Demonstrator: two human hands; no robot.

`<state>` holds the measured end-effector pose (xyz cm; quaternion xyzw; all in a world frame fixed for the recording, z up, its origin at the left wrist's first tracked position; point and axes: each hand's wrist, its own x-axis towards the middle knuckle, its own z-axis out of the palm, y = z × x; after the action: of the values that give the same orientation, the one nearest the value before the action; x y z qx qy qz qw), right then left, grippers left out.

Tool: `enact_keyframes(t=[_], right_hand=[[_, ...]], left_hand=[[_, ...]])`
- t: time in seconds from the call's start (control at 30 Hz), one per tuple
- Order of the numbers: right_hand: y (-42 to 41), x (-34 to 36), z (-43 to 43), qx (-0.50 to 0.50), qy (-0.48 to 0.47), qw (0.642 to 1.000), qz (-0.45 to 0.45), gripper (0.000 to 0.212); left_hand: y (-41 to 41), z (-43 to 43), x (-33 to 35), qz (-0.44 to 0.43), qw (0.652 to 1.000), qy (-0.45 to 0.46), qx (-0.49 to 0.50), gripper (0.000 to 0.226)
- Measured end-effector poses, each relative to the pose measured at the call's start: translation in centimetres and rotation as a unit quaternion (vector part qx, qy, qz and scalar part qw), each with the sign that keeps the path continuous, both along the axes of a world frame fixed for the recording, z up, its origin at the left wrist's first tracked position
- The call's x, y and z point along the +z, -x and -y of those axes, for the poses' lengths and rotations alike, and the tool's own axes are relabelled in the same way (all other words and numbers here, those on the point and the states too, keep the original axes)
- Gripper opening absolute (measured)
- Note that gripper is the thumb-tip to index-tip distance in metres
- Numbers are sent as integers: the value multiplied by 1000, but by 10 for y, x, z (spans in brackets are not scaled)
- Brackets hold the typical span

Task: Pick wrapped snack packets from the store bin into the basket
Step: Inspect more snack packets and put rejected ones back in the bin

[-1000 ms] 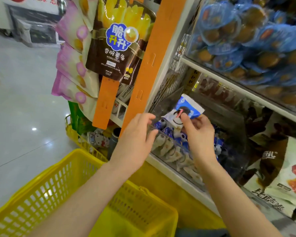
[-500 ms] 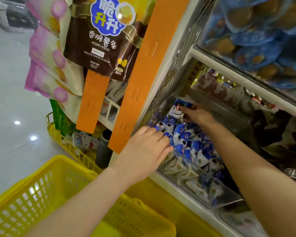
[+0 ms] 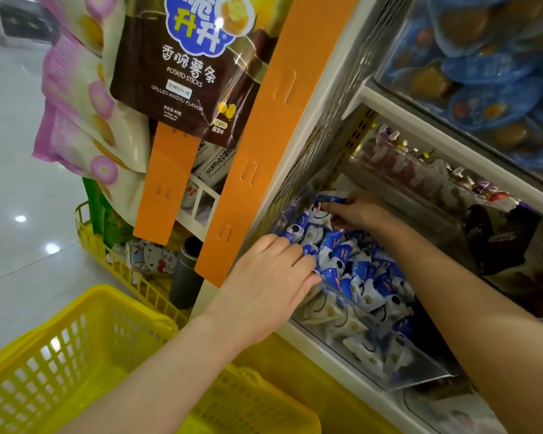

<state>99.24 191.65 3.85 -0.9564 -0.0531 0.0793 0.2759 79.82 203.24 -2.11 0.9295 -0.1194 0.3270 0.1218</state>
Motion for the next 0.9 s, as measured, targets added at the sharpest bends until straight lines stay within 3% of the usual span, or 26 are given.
enact_keyframes(t=[0.1, 0.33, 0.43, 0.53, 0.6, 0.73, 0.83, 0.9], right_hand=[[-5, 4, -5, 5, 0, 999, -43, 37], [-12, -15, -23, 39, 74, 996, -3, 33], [-11, -9, -15, 78, 15, 996, -30, 26], [-10, 0, 1, 55, -38, 996, 63, 21], [-10, 1, 12, 45, -1, 994, 98, 23], [-6, -6, 24, 75, 139, 987, 33, 41], [-9, -11, 18, 59, 172, 983, 10, 54], [-13, -14, 13, 32, 153, 988, 7, 50]], left_hand=[[-1, 1, -1, 7, 1000, 1, -2, 42], [0, 0, -1, 23, 1000, -1, 1, 39], [0, 0, -1, 23, 1000, 0, -4, 38], [0, 0, -1, 18, 1000, 0, -1, 38], [0, 0, -1, 13, 1000, 4, -2, 38], [2, 1, -1, 5, 1000, 10, -6, 38], [2, 1, 1, -8, 1000, 16, -7, 39], [3, 1, 3, -16, 1000, 16, -9, 38]])
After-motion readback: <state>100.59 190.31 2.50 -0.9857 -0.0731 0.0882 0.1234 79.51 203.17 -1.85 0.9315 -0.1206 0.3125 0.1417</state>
